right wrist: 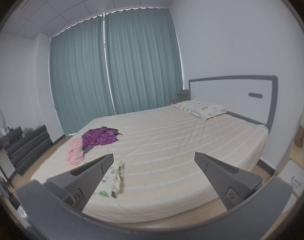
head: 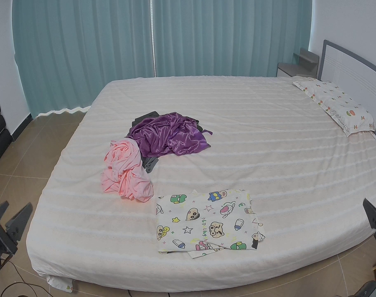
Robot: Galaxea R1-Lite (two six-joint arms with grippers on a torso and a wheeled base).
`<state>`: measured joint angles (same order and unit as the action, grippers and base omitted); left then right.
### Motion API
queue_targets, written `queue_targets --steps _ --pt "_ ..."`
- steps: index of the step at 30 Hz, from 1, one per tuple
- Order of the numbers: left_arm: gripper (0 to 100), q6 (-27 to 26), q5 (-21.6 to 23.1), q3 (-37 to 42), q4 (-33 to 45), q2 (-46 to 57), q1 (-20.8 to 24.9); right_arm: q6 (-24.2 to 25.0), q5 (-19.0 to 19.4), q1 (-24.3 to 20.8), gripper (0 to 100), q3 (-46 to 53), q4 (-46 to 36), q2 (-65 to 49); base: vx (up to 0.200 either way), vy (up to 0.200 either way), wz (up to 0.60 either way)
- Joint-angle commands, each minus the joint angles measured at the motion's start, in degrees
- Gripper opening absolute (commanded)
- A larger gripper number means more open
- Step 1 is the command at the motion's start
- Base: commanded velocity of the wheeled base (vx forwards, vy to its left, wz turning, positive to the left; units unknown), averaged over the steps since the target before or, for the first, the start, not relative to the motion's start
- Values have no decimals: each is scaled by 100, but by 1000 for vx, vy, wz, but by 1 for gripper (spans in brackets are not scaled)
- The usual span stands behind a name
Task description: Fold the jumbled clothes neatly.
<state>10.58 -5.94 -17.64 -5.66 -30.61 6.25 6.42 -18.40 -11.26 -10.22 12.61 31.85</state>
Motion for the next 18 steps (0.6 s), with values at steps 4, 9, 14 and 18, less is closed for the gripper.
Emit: queue_targets --steps 4,9,14,18 --pt "100 -1199 -347 964 372 2569 -1144 -1346 504 1109 100 1013 -1243 -3185 0 0 0" --pt "100 -1076 427 1764 -6 2569 -1144 -1310 987 1109 100 1022 -1252 -3185 0 0 0" --pt "100 -1049 1886 1764 197 2560 -1135 -1029 1049 1109 100 1022 -1199 -3185 0 0 0" --pt "100 -1313 1859 1764 197 2569 -1135 -713 1031 1109 100 1022 -1217 -3185 0 0 0"
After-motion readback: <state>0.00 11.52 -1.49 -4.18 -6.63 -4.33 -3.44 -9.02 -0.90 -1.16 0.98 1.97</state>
